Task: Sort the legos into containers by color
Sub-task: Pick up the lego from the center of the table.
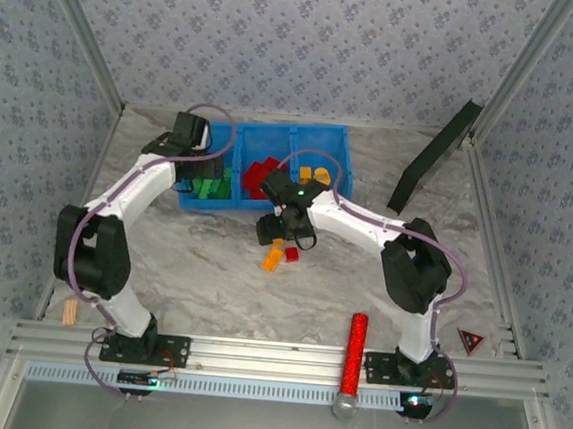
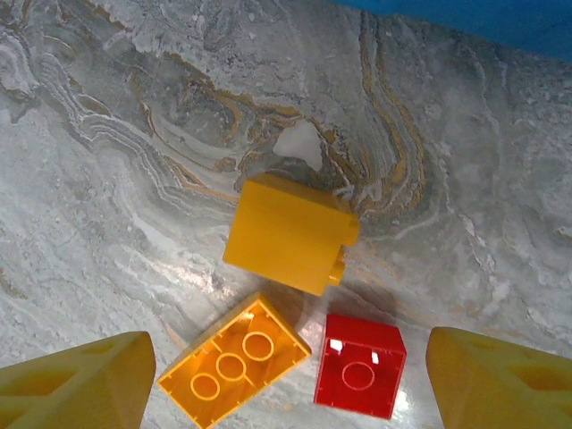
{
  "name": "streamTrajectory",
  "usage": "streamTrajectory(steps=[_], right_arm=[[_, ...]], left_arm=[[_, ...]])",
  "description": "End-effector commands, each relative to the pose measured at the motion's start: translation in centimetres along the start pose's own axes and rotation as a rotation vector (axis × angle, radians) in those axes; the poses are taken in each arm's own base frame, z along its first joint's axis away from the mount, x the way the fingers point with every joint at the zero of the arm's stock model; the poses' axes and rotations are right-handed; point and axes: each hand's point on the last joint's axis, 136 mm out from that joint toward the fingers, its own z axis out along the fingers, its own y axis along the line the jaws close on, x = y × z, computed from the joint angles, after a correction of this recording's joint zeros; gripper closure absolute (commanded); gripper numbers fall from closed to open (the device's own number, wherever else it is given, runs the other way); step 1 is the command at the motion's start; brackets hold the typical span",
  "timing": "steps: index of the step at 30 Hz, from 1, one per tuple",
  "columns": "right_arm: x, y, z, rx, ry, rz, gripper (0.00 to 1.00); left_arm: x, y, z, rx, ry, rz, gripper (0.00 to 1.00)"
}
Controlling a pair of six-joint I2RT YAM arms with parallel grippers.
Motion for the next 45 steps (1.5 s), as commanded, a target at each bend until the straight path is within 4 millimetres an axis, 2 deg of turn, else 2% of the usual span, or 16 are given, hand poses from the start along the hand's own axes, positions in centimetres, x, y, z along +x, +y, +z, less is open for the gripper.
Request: streamTrajectory(steps=[1,7,13,23,27,29,31,34,39,42,45], right_arm=[[0.0,-0.7,0.4,0.032,0.026,-0.018,0.19],[-0.3,-1.3,1.5,0.039,0.036,-0.013,0.21],[-0.8,-1.3,2.9,0.042,0.045,-0.020,0.22],[-0.8,-0.6,5.5,0.031,0.078,-0.021,0.31],[-0.2,-0.9,6.2,0.039,0.096,-0.020,0.40],[0.0,-1.2,6.3,0.044,0.102,-0.018,0.48],[0.2,-1.4,6.3,0.046,0.099,-0.021,0.55],[0.0,-1.8,6.2,0.046,0.087,-0.018,0.59],[-0.5,-2.3,5.6,0.053,0.069,-0.039,0.68],[-0.9,-2.2,4.1,0.046,0.049,-0.058,0.71],[-1.0,-2.5,1.3,0.046,0.025,-0.077,0.73]], left_arm=[[-1.9,0.3,-3.5,0.018,-0.066,0.006,0.23],[-3.2,0.7,-7.5,0.033,-0.137,0.002,0.20],[-3.2,0.8,-10.1,0.053,-0.173,-0.010,0.19],[-1.5,1.6,-12.4,0.056,-0.185,-0.043,0.18],[-1.0,1.8,-12.9,0.056,-0.186,-0.049,0.17],[-0.9,1.8,-13.1,0.057,-0.190,-0.051,0.17],[-0.9,1.8,-13.3,0.060,-0.195,-0.056,0.17],[-0.9,1.7,-13.3,0.068,-0.192,-0.058,0.17],[0.1,1.6,-12.8,0.072,-0.148,-0.061,0.17],[0.8,1.3,-12.7,0.090,-0.123,-0.060,0.17],[2.3,0.5,-12.4,0.110,-0.080,-0.046,0.16]])
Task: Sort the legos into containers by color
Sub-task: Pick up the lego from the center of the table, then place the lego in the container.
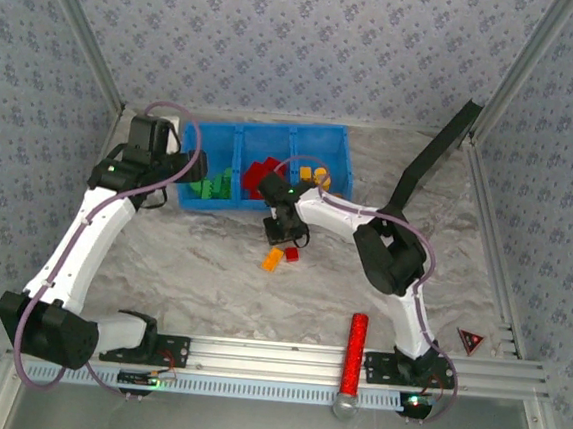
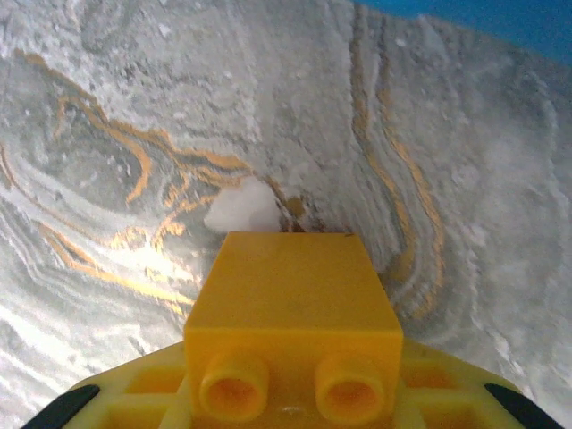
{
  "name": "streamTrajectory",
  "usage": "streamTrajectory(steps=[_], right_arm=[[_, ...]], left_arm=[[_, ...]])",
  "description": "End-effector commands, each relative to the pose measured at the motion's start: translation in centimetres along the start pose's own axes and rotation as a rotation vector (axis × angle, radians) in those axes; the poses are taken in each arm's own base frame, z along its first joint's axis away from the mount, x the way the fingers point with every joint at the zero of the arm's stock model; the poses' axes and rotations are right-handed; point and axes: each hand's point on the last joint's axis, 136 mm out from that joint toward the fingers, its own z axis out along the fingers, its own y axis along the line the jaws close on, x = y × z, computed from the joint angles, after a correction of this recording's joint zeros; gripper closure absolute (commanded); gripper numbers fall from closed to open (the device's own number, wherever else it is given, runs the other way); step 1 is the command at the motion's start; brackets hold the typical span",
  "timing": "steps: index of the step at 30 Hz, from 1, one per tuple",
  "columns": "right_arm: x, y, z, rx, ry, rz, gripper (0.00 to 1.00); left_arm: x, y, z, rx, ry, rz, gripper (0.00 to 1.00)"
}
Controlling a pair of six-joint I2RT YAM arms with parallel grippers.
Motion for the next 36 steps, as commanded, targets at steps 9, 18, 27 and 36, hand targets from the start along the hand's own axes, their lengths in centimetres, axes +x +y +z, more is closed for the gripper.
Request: streamTrajectory(steps=[9,18,27,36], right_arm=[[-2.9,-5.1,-13.4,0.036,-0.233,-0.011,0.73],[-7.9,-10.8,-14.6,0.085,-0.344,0.016,0.73],[-11.7,-13.3,-11.5,0.078,-0.325,-0.001,0.73],[-13.8,-15.0,-7.1,0.118,-0.262,-0.001,0.69]], left_arm=[[8.5,-7.2,0.5,0.142,0.194,0.053,0.16],[13.1,-16.4,2.1,0.347,0.277,0.213,0.17],[17.0,-20.5,3.5,0.449,0.253,0.769,0.18],[21.1,-22.8,3.7,0.642,0.317,0.933,0.19]])
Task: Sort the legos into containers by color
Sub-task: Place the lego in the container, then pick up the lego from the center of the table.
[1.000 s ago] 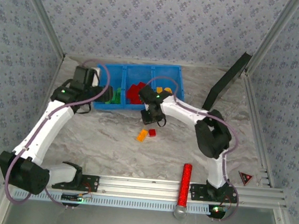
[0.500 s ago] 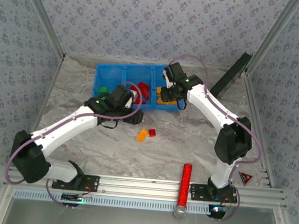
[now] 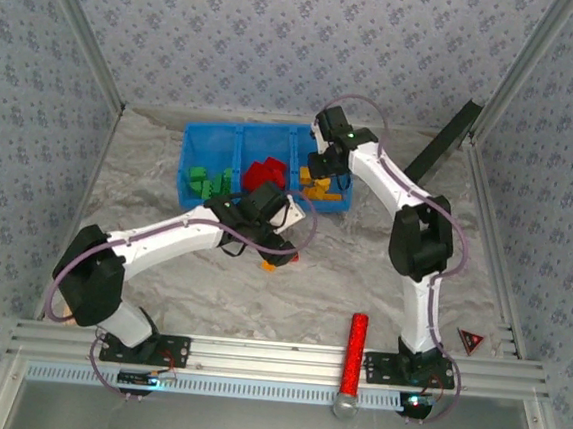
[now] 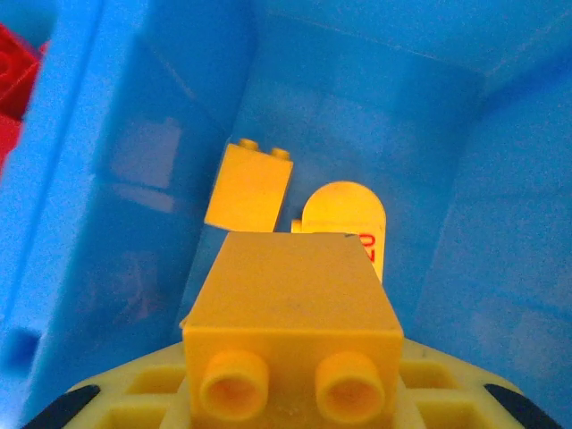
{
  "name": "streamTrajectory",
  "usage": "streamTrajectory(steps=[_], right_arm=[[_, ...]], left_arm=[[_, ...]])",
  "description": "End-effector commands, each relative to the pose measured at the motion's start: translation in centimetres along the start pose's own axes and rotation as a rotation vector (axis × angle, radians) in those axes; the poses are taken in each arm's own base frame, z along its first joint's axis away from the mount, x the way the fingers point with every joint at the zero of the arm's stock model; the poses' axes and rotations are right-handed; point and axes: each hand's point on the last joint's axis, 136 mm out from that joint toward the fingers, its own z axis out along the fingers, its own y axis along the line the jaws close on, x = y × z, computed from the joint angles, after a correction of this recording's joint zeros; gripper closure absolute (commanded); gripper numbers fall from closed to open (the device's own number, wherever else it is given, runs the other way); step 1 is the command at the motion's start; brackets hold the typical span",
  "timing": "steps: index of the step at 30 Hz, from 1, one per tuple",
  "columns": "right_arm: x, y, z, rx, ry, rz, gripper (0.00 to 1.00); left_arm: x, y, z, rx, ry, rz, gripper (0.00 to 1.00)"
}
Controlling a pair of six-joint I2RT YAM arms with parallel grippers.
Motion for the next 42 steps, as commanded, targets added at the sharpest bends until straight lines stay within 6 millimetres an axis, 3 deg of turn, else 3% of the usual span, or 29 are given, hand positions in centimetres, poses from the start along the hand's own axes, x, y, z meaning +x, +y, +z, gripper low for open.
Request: streamTrajectory(steps=[1,10,20,23,34,38,42], right_arm=[[-0.4,-0.3,1.2,0.016,0.021,-0.024,0.68],[-1.3,0.1,2.8,-0.015,0.014,-0.022,0.65],[-2.0,0.1,1.9,-0.025,-0.012,-0.022,0.53],[-2.1,-0.1,1.4,-0.027,-0.017,-0.023,0.48],[-2.7,-0.2,-2.1,-0.026,-0.075,-0.037,0.49],[-2.0,-0.5,-3.4,-0.021,-0.087,-0.033,0.49],[-0.5,-1.2,-4.7,-0.002,-0.088,-0.020,0.49]], left_arm=[[-0.7,-1.7,0.7,0.074,-0.019,0.138,0.18],[0.4,-1.8,4.4,0.088,0.011,0.270,0.19],[0.6,-1.1,7.1,0.056,0.033,0.280,0.20],[0.8,-0.8,7.8,0.048,0.050,0.279,0.20],[1.8,1.1,10.1,-0.044,0.115,0.280,0.20],[1.7,1.3,10.9,-0.051,0.134,0.269,0.21],[1.9,1.2,11.8,-0.034,0.175,0.248,0.32]])
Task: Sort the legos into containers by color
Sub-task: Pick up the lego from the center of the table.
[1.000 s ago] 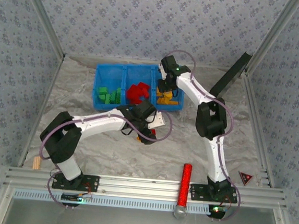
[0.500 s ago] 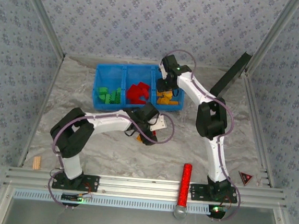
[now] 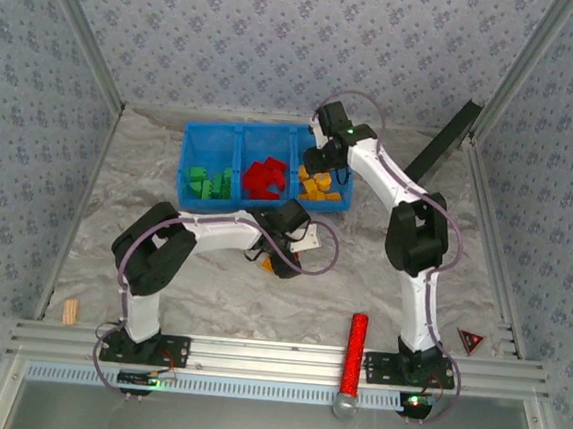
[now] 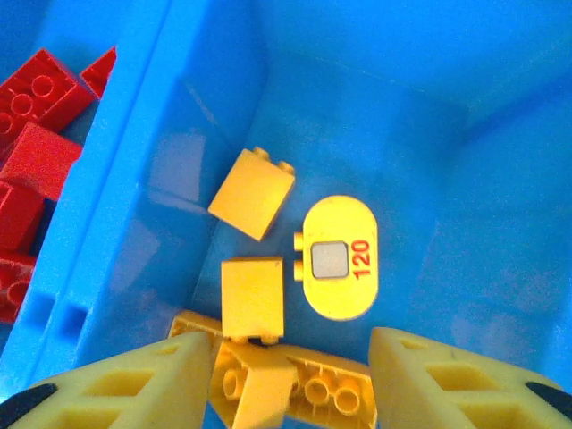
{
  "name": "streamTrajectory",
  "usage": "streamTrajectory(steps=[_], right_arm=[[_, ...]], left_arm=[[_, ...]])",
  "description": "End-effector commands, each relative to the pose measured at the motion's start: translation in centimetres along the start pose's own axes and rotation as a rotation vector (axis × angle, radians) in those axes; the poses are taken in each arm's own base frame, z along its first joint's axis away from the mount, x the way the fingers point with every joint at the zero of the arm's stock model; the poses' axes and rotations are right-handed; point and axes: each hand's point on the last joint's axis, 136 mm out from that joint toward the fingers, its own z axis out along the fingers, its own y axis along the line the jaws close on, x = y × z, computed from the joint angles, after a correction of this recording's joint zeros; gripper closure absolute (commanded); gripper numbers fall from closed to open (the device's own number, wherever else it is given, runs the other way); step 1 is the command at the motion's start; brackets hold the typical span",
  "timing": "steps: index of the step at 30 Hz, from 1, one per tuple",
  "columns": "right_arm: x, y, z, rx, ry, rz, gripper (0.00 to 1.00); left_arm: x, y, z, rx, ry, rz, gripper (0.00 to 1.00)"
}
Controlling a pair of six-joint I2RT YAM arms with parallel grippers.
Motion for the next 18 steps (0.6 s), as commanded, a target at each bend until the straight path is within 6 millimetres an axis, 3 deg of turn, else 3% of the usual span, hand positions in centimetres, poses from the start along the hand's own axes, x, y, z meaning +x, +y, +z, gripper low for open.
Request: streamTrajectory(steps=[1,9,13,18], right_arm=[[0.4,-1.0,-2.3,0.024,-0.028,0.005,0.49],[3.5,-2.6,-5.3,0.049,-0.018,0.058,0.49],[5.6,-3.6,-6.0,0.059,-0.007,0.109,0.48],[9.3,-4.1,-6.3,0.063,0.030,0.174,0.48]], left_arm=[[-0.7,1.2,1.8,-0.043,0.011,-0.016,0.36],[0.0,1.1,1.8,-0.036,0.023,-0.044,0.70],[-0.4,1.3,0.9,-0.045,0.016,-0.051,0.74],[-2.1,2.5,-2.3,-0.077,-0.045,-0.072,0.78]])
